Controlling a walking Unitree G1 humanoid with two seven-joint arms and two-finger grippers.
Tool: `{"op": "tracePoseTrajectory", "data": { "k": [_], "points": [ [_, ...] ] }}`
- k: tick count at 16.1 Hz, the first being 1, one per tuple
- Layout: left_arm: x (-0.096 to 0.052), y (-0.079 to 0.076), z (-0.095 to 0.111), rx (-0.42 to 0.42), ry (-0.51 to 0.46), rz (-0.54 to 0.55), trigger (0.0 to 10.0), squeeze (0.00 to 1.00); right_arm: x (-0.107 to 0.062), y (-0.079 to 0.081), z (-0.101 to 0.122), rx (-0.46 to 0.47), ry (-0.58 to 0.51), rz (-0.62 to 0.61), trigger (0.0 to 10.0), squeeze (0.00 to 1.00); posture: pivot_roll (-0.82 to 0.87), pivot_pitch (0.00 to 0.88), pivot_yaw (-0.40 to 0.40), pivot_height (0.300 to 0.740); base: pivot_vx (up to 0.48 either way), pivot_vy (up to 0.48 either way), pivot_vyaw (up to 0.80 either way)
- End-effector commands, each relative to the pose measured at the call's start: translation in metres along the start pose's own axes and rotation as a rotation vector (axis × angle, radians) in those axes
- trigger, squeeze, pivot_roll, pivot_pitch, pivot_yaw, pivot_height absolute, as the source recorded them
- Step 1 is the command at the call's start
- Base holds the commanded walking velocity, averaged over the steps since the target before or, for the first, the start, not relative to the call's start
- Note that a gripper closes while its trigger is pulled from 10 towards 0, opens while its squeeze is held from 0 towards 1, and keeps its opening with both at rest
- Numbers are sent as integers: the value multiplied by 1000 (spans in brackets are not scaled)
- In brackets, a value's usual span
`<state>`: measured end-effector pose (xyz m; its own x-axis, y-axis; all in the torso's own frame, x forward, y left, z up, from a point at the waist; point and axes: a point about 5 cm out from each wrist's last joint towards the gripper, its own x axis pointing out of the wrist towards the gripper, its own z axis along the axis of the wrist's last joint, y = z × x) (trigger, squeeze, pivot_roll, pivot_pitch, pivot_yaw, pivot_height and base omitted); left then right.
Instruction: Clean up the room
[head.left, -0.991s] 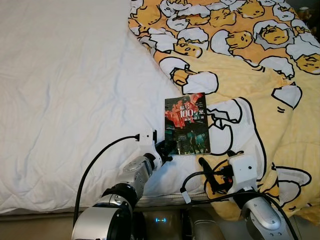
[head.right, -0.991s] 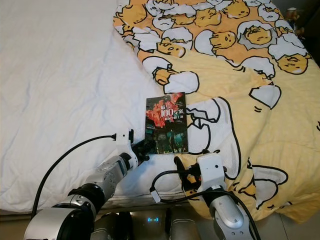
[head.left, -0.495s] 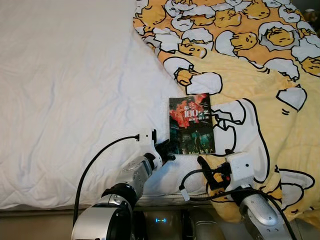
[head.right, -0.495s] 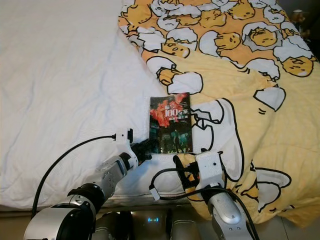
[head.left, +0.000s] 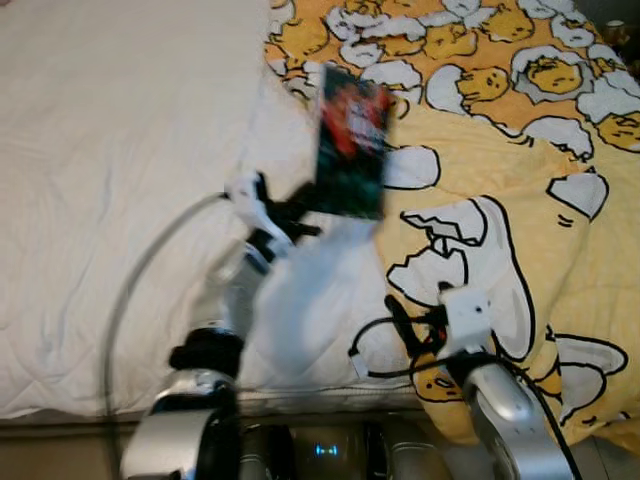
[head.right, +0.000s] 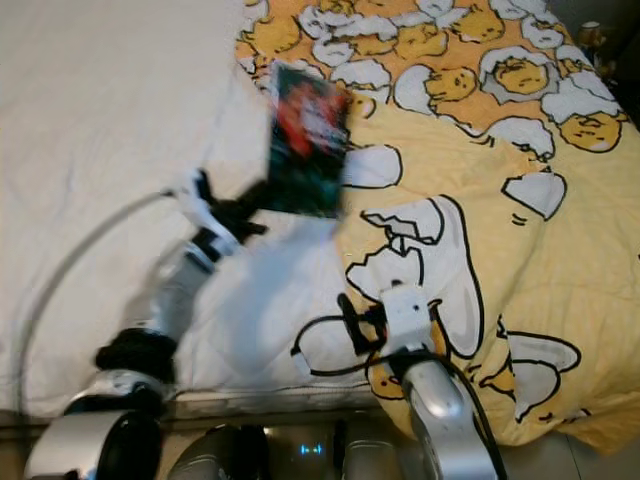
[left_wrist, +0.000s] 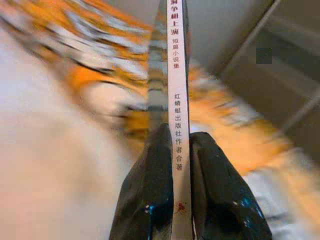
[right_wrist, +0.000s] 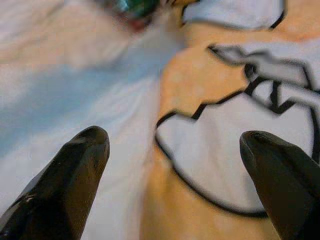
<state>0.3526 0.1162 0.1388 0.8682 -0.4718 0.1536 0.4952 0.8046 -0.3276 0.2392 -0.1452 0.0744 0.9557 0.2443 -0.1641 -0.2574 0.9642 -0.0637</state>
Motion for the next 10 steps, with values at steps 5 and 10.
{"op": "tracePoseTrajectory", "data": {
  "k": [5,10],
  "points": [
    [-32,36,18,405,-17,417,10000,0,22,-28,54,-96,-237,-273,10000,0,-184,78,77,731,0,0,0],
    [-31,27,27,620,-62,517,10000,0,33,-22,82,-126,-420,-331,10000,0,-164,24,109,731,0,0,0]
  ]
}}
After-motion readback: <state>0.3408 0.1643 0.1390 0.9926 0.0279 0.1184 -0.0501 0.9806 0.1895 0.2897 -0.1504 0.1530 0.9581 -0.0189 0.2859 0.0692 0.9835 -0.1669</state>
